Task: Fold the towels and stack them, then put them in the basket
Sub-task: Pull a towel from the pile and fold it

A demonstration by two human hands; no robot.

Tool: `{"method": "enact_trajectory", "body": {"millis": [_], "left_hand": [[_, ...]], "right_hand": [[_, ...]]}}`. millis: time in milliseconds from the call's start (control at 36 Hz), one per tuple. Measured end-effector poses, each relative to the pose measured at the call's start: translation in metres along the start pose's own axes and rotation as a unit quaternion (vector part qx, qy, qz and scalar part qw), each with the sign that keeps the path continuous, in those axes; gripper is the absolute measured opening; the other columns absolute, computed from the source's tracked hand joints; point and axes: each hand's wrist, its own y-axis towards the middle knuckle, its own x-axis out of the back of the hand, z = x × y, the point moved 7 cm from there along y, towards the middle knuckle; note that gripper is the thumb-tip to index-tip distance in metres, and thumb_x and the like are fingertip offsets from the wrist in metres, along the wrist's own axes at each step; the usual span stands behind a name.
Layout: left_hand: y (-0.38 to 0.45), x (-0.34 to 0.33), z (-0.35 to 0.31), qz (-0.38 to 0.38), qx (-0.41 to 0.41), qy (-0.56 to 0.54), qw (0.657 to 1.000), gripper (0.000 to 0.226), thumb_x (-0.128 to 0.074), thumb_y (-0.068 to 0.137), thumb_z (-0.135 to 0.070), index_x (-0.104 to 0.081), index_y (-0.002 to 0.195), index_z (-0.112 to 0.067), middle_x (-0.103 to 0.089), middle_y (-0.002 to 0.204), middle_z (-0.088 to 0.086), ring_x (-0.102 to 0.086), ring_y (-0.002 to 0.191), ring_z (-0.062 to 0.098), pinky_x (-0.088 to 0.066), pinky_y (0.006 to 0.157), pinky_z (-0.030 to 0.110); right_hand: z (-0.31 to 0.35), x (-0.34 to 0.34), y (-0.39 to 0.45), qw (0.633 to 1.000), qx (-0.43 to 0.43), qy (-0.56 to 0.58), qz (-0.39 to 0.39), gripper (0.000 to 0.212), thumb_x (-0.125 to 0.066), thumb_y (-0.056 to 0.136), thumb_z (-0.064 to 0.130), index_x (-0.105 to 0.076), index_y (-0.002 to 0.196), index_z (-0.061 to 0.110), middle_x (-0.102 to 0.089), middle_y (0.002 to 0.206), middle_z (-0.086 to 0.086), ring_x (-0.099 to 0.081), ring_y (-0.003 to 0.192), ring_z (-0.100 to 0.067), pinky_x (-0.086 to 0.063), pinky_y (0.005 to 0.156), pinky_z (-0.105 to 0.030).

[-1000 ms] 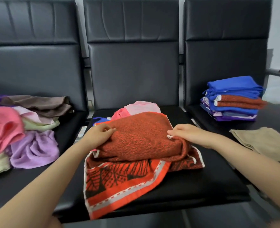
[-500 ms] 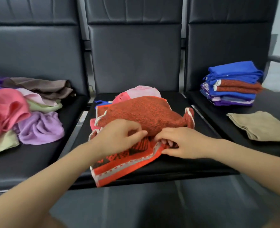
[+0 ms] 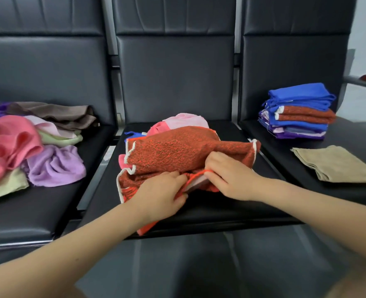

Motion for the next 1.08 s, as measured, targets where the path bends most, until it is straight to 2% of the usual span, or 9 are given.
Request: {"method": "enact_trajectory", "body": {"millis": [111, 167, 278, 444, 611, 806, 889, 972, 1083], "left_hand": [[0.007, 0.034, 0.015, -0.073, 0.044, -0.176, 0.981, 0.02, -0.038, 0.088, -0.035, -0.047, 0.071, -0.028, -0.054, 0.065, -0.007, -0.05, 0.067, 0.014, -0.033, 0.065, 0.03], [0.011, 0.055, 0.026, -0.115, 0.071, -0.224, 0.965, 0.02, -0.043, 0.09, -0.029, -0.054, 0.074, -0.031, -0.055, 0.067, -0.013, -0.048, 0.07, 0.004, -0.033, 0.067, 0.024], [0.015, 0.091, 0.054, -0.173, 0.128, -0.266, 0.94, 0.018, -0.051, 0.092, -0.028, -0.065, 0.087, -0.02, -0.062, 0.076, -0.013, -0.052, 0.076, 0.0, -0.039, 0.073, 0.019], [0.016, 0.114, 0.083, -0.19, 0.182, -0.255, 0.931, 0.022, -0.057, 0.095, -0.028, -0.064, 0.075, -0.022, -0.058, 0.065, -0.008, -0.049, 0.059, -0.002, -0.037, 0.062, 0.01], [0.029, 0.107, 0.084, -0.123, 0.163, -0.314, 0.927, 0.026, -0.047, 0.1, -0.024, -0.061, 0.081, -0.012, -0.053, 0.07, -0.01, -0.047, 0.067, 0.003, -0.038, 0.071, 0.022], [0.047, 0.104, 0.073, -0.091, 0.122, -0.307, 0.939, 0.03, -0.048, 0.1, -0.026, -0.051, 0.07, -0.022, -0.047, 0.057, -0.019, -0.043, 0.059, -0.001, -0.036, 0.06, 0.016], [0.049, 0.102, 0.086, -0.111, 0.138, -0.313, 0.933, 0.03, -0.052, 0.098, -0.025, -0.058, 0.068, -0.026, -0.052, 0.061, -0.017, -0.046, 0.061, 0.0, -0.038, 0.061, 0.016], [0.053, 0.083, 0.1, -0.096, 0.18, -0.297, 0.933, 0.032, -0.05, 0.099, -0.025, -0.053, 0.067, -0.018, -0.047, 0.064, -0.007, -0.044, 0.064, 0.009, -0.036, 0.063, 0.023], [0.058, 0.051, 0.116, -0.06, 0.24, -0.309, 0.918, 0.031, -0.041, 0.101, -0.03, -0.052, 0.076, -0.016, -0.05, 0.076, -0.006, -0.048, 0.083, 0.014, -0.035, 0.072, 0.027]], "right_hand": [[0.0, 0.026, 0.005, 0.991, -0.063, 0.115, -0.034, 0.023, -0.046, 0.095, 0.042, -0.047, 0.079, 0.026, -0.051, 0.072, 0.011, -0.047, 0.069, -0.005, -0.038, 0.069, -0.027], [-0.001, 0.034, 0.009, 0.99, -0.08, 0.118, -0.019, 0.024, -0.058, 0.094, 0.033, -0.042, 0.077, 0.032, -0.049, 0.062, 0.013, -0.046, 0.065, -0.004, -0.035, 0.067, -0.025], [-0.007, 0.049, 0.019, 0.985, -0.115, 0.121, 0.035, 0.02, -0.057, 0.096, 0.032, -0.056, 0.078, 0.023, -0.05, 0.065, 0.008, -0.044, 0.062, -0.004, -0.036, 0.067, -0.025], [-0.031, 0.095, 0.023, 0.97, -0.173, 0.172, -0.021, 0.039, -0.057, 0.096, 0.032, -0.054, 0.068, 0.005, -0.043, 0.063, 0.004, -0.04, 0.059, -0.003, -0.033, 0.058, -0.021], [-0.038, 0.121, 0.021, 0.849, -0.23, 0.468, -0.085, 0.028, -0.059, 0.09, 0.029, -0.062, 0.071, 0.007, -0.063, 0.06, -0.004, -0.059, 0.049, -0.014, -0.047, 0.05, -0.018], [-0.06, 0.146, 0.03, 0.72, -0.244, 0.611, -0.222, 0.028, -0.063, 0.088, 0.031, -0.065, 0.063, 0.019, -0.066, 0.061, -0.002, -0.065, 0.055, -0.016, -0.056, 0.06, -0.024], [-0.083, 0.136, 0.032, 0.724, -0.305, 0.572, -0.235, 0.033, -0.059, 0.094, 0.032, -0.067, 0.065, 0.018, -0.067, 0.061, -0.002, -0.065, 0.054, -0.015, -0.056, 0.062, -0.026], [-0.123, 0.107, 0.029, 0.798, -0.388, 0.413, -0.206, 0.023, -0.066, 0.09, 0.03, -0.066, 0.073, 0.015, -0.066, 0.068, -0.003, -0.061, 0.065, -0.016, -0.05, 0.078, -0.031], [-0.143, 0.059, 0.025, 0.86, -0.408, 0.279, -0.123, 0.03, -0.065, 0.092, 0.023, -0.059, 0.064, 0.013, -0.054, 0.066, -0.003, -0.047, 0.063, -0.013, -0.038, 0.061, -0.026]]}}
